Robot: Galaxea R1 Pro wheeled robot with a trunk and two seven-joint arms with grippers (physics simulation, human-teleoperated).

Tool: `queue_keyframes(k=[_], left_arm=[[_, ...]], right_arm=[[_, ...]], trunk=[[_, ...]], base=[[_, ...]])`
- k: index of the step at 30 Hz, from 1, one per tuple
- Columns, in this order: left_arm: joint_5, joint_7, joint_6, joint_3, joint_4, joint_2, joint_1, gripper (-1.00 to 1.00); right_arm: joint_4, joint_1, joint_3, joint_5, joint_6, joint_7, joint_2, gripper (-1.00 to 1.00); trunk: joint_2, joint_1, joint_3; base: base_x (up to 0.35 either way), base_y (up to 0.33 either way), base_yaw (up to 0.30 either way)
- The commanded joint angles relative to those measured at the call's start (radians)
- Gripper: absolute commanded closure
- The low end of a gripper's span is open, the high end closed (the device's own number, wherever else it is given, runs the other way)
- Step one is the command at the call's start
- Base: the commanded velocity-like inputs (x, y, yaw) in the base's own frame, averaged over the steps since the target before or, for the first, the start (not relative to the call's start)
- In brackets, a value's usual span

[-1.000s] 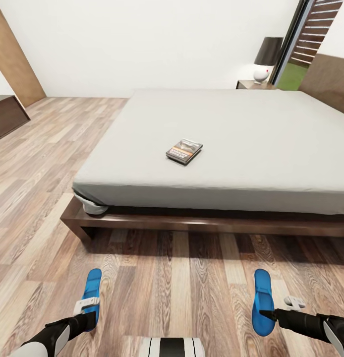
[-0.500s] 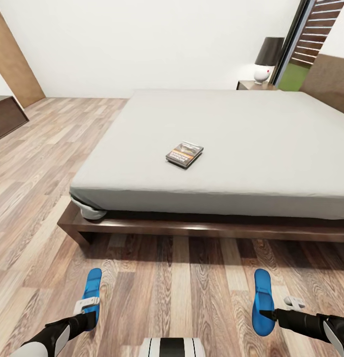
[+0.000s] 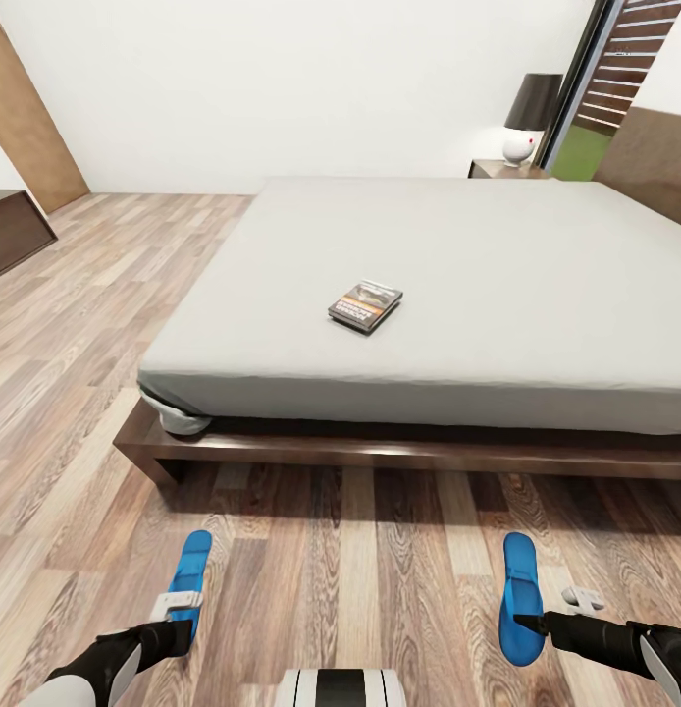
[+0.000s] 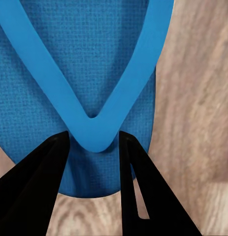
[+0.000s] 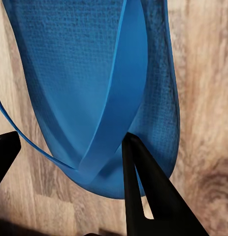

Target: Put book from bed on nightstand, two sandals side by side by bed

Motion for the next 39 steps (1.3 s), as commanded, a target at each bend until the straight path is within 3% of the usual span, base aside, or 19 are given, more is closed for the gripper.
queue_keyframes(k=[1,32,39], left_arm=[[-0.005,-0.007,0.007,0.005,-0.002,0.0,0.0,1.0],[-0.002,-0.007,0.007,0.003,-0.002,0.001,0.0,1.0],[0.0,-0.006,0.008,0.003,-0.002,0.001,0.0,1.0]], right_arm=[[0.0,-0.001,-0.008,0.0,0.012,0.009,0.001,1.0],[0.0,0.0,-0.008,0.0,0.012,0.009,0.001,1.0],[0.0,-0.001,-0.008,0.0,0.012,0.009,0.001,1.0]], trunk=[[0.0,0.0,-0.001],[0.0,0.0,-0.001],[-0.002,0.003,-0.028]], base=[[0.0,0.0,0.0],[0.086,0.0,0.0],[0.0,0.0,0.0]])
